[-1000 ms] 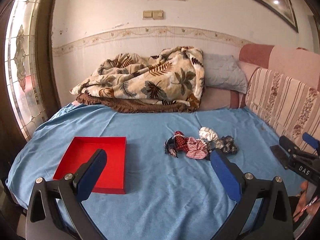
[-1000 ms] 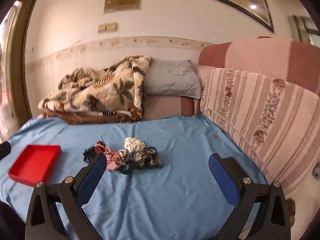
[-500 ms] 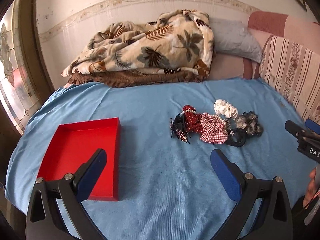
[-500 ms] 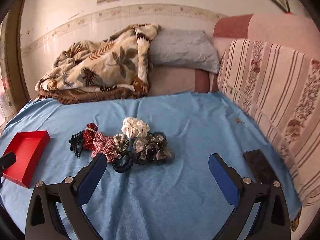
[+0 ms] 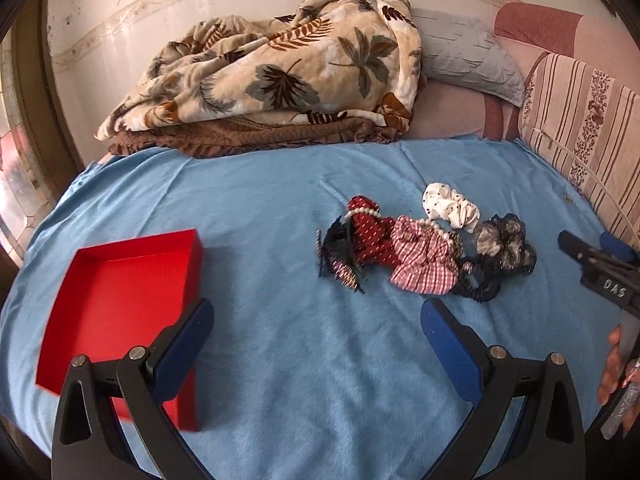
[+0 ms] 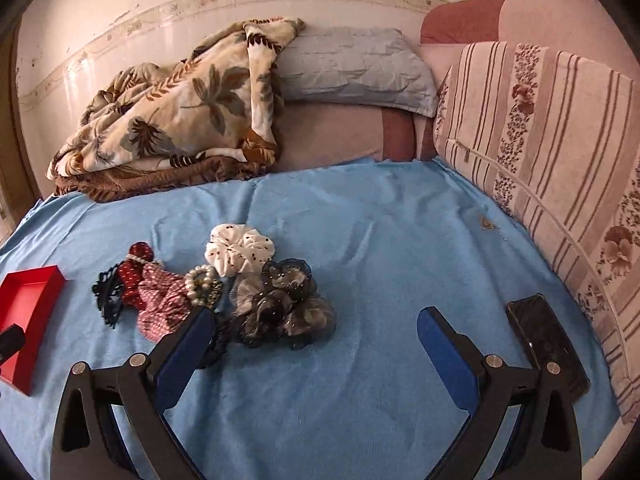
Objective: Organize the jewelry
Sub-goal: 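Move both tools toward the pile of scrunchies beside the red tray, then grasp the red-white plaid scrunchie with the left tool while the right tool grasps the grey sheer scrunchie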
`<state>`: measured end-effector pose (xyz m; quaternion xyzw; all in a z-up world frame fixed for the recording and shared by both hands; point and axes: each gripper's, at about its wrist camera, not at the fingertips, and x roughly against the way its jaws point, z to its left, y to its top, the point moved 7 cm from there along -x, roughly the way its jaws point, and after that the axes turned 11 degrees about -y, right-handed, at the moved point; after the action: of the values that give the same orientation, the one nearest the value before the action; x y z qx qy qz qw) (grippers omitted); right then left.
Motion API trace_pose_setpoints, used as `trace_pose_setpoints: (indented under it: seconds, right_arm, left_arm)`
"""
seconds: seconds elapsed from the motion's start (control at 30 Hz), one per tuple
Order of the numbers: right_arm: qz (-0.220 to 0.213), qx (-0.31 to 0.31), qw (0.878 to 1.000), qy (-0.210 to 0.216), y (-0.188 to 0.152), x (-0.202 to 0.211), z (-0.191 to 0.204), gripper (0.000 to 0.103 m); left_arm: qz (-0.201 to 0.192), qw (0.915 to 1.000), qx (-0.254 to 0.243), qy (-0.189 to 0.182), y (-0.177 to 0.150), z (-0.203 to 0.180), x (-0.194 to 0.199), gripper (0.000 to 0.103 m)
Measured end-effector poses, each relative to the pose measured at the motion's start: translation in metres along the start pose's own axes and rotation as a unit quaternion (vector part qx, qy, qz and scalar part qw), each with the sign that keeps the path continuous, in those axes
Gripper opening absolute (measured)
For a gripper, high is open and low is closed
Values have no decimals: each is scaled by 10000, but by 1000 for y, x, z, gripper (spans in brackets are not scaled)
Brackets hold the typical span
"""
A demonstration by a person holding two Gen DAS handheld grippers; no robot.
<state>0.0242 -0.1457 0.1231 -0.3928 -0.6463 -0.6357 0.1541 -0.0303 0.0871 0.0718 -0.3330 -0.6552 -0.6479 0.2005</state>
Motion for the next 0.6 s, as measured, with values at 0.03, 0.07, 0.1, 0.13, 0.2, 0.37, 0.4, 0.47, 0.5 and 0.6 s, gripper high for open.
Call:
trace_pose_setpoints:
  seconds: [0.03,0.07,0.1,0.13,0.2,0.37,0.4,0.47,0.5,0.6]
  right_arm:
    - [46,5,10000,40,0,-7,1,103]
    - [86,13,9999,93,0,-13,3,103]
    - [124,16,9998,140,-1,-19,4,102]
    - [160,13,9997,176,-1,-24,5,101]
    - [274,-27,9989,371,-4,-36,7,91]
    - [662,-242,9938,857,-10,-64,10,79]
    - [746,-334,9917,991,-9,-70,9,77]
    - [820,-501,9888,1141,-6,-78,8,75]
    - [847,-571,9874,1213,-4,-82,8,75]
    - [948,-743,9818,1470,0,-91,12,72]
  left_arm:
    - [46,10000,15,-34,3,-1,-6,103]
    - [90,9999,39,-78,5,-1,-12,103]
    - [138,9998,69,-155,7,-3,-18,103]
    - [175,9995,94,-263,9,-6,-24,101]
    - [288,9982,92,-526,12,-15,-38,91]
    - [787,9910,258,-1054,12,-38,-81,63]
    - [818,9898,303,-1131,12,-43,-88,63]
    - [859,9881,327,-1236,13,-51,-102,63]
    - [894,9877,328,-1240,13,-54,-110,63]
    - [1025,9840,439,-1391,15,-63,-128,63]
